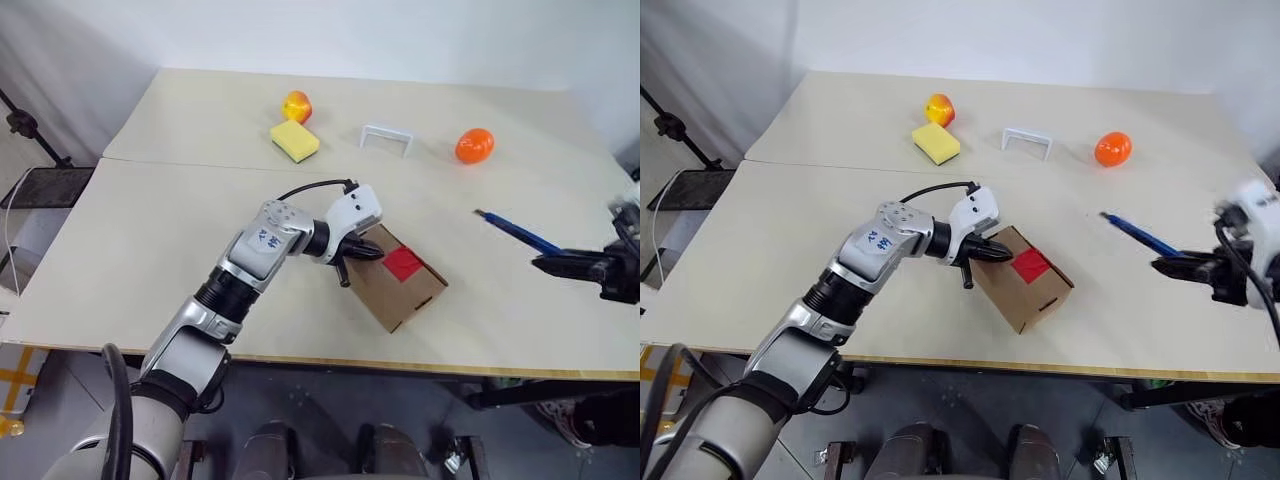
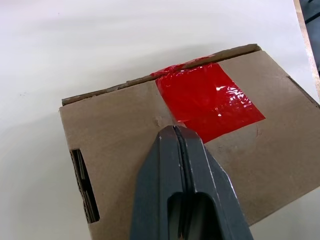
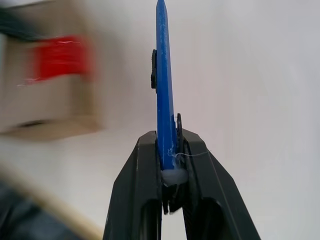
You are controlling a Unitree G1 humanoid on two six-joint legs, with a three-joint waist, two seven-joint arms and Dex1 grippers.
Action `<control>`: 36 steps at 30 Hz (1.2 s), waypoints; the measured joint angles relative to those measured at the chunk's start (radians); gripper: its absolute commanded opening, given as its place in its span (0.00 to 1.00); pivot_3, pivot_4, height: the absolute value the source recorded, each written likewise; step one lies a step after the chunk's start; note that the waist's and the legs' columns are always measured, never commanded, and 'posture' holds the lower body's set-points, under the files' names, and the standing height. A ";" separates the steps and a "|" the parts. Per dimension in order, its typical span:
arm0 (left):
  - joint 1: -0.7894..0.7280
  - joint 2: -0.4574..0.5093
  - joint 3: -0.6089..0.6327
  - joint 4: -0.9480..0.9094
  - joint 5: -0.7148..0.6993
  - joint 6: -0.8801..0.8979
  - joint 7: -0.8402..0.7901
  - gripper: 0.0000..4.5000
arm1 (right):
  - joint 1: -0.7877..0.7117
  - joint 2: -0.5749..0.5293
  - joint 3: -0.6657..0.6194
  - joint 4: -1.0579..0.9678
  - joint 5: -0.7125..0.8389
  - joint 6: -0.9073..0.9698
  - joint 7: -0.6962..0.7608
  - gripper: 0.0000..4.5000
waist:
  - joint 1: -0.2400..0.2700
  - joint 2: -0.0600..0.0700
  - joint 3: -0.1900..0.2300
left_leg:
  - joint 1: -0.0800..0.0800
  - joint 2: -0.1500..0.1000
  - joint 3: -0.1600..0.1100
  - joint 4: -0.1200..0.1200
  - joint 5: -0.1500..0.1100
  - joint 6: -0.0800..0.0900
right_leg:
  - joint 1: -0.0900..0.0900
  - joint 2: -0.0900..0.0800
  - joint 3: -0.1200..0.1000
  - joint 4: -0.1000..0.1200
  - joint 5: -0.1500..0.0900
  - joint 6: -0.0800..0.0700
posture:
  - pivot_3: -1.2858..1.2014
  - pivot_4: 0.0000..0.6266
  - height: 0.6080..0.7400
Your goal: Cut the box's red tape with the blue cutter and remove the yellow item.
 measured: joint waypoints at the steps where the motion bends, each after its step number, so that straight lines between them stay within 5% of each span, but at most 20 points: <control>1: 0.000 -0.001 0.005 0.005 0.000 -0.001 -0.002 0.00 | 0.037 0.065 -0.005 0.016 -0.026 -0.053 -0.024 0.03 | -0.001 0.001 0.000 | 0.000 0.000 0.000 0.000 0.000 0.000 | 0.000 0.000 0.000 0.000 0.000 0.000 | 0.52 0.24 1.00; 6: -0.004 -0.009 0.025 0.027 -0.001 -0.010 -0.011 0.00 | 0.075 0.235 0.001 0.104 -0.077 -0.243 -0.067 0.03 | -0.001 0.008 -0.001 | 0.000 -0.001 0.002 0.000 0.000 0.000 | -0.001 0.000 0.002 0.001 0.000 0.000 | 0.52 0.24 1.00; 7: -0.004 -0.010 0.029 0.025 -0.003 -0.010 -0.013 0.00 | 0.078 0.248 0.007 0.119 -0.084 -0.276 -0.068 0.19 | -0.002 0.008 -0.001 | 0.000 -0.001 0.002 0.000 0.000 0.000 | -0.001 0.000 0.002 0.000 0.000 0.000 | 0.52 0.24 1.00; 10: -0.004 -0.010 0.043 0.027 -0.015 -0.005 -0.022 0.00 | 0.083 0.286 0.014 0.188 -0.107 -0.343 -0.083 0.28 | -0.002 0.009 -0.001 | 0.000 -0.001 0.002 0.000 0.000 0.000 | -0.002 0.000 0.002 0.000 0.000 0.000 | 0.52 0.24 1.00; 13: -0.004 0.007 0.074 0.018 -0.030 0.019 -0.023 0.00 | 0.120 0.267 0.027 0.173 -0.112 -0.347 -0.064 0.36 | -0.003 0.013 0.001 | -0.001 -0.001 0.003 -0.001 0.000 0.000 | -0.003 0.000 0.002 0.000 0.000 0.000 | 0.52 0.24 1.00; 16: -0.004 0.042 0.113 -0.030 -0.046 0.067 -0.024 0.00 | 0.127 0.199 0.011 0.133 -0.108 -0.340 -0.044 0.56 | -0.004 0.015 0.003 | 0.000 -0.001 0.003 -0.003 0.000 0.000 | -0.004 0.000 0.003 0.000 0.000 0.000 | 0.52 0.24 1.00; 18: 0.001 0.056 0.121 -0.084 -0.070 0.103 -0.033 0.00 | 0.119 0.169 0.003 0.102 -0.098 -0.330 -0.034 0.57 | -0.002 0.015 0.004 | -0.001 -0.001 0.003 -0.004 0.000 0.000 | -0.005 0.001 0.003 -0.001 0.000 0.000 | 0.52 0.24 1.00; 23: 0.039 0.212 0.202 -0.317 -0.201 0.298 -0.101 0.00 | -0.093 0.047 0.137 0.024 -0.078 -0.281 0.002 0.91 | -0.019 0.017 0.006 | 0.001 0.000 0.004 -0.006 0.001 0.000 | -0.004 0.002 0.004 -0.003 0.000 0.000 | 0.52 0.24 1.00; 27: 0.149 0.270 0.218 -0.429 -0.278 0.412 -0.110 0.00 | -0.388 0.077 0.424 0.115 -0.165 -0.297 0.018 0.76 | -0.028 0.017 0.006 | 0.002 0.000 0.003 -0.010 0.001 -0.002 | -0.004 0.002 0.003 -0.004 0.000 0.000 | 0.52 0.24 1.00; 36: 0.294 0.239 0.146 -0.443 -0.257 0.382 0.012 0.00 | -0.712 0.244 0.811 0.476 -0.426 -0.500 0.140 0.05 | -0.002 0.015 0.008 | -0.003 -0.004 -0.003 -0.013 0.001 -0.001 | -0.006 0.001 0.001 -0.006 0.000 0.000 | 0.52 0.24 1.00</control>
